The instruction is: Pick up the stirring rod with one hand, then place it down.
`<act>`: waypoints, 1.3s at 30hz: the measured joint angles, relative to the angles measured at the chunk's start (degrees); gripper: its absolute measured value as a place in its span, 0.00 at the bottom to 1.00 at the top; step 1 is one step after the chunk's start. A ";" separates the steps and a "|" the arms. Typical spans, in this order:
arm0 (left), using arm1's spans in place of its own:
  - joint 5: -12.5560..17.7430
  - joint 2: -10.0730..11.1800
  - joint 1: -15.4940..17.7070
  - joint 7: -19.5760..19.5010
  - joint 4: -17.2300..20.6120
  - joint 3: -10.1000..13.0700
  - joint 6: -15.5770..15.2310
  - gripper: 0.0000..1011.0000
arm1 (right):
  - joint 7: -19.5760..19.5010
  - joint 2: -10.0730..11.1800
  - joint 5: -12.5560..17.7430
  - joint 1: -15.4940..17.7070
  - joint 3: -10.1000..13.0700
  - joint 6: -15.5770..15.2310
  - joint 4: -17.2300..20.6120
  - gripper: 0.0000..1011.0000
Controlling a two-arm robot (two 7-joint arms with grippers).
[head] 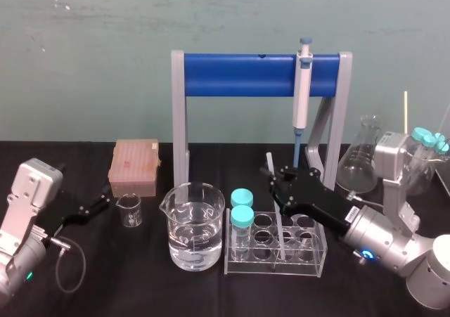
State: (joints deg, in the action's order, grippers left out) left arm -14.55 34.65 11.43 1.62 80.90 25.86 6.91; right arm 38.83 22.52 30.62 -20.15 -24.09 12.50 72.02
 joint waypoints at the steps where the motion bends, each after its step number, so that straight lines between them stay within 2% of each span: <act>1: 0.00 0.00 0.00 0.00 0.00 0.00 0.00 0.99 | -0.01 0.00 -0.05 -0.01 -0.05 -0.08 -0.03 0.07; 31: 0.00 0.00 0.00 0.00 0.00 0.00 0.00 0.99 | -1.12 0.06 -1.23 -0.06 -0.41 -0.94 -0.10 0.07; 36: 0.00 0.00 0.00 0.00 0.00 0.00 0.00 0.99 | -1.10 0.06 -1.19 -0.06 -0.39 -0.93 -0.11 0.17; 39: 0.00 0.00 0.00 0.00 0.00 0.00 0.00 0.99 | -1.09 0.05 -1.17 -0.06 -0.38 -0.91 -0.12 0.29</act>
State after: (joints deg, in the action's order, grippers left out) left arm -14.55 34.65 11.43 1.62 80.90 25.86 6.91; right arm 37.75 22.57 29.44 -20.21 -24.46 11.59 71.90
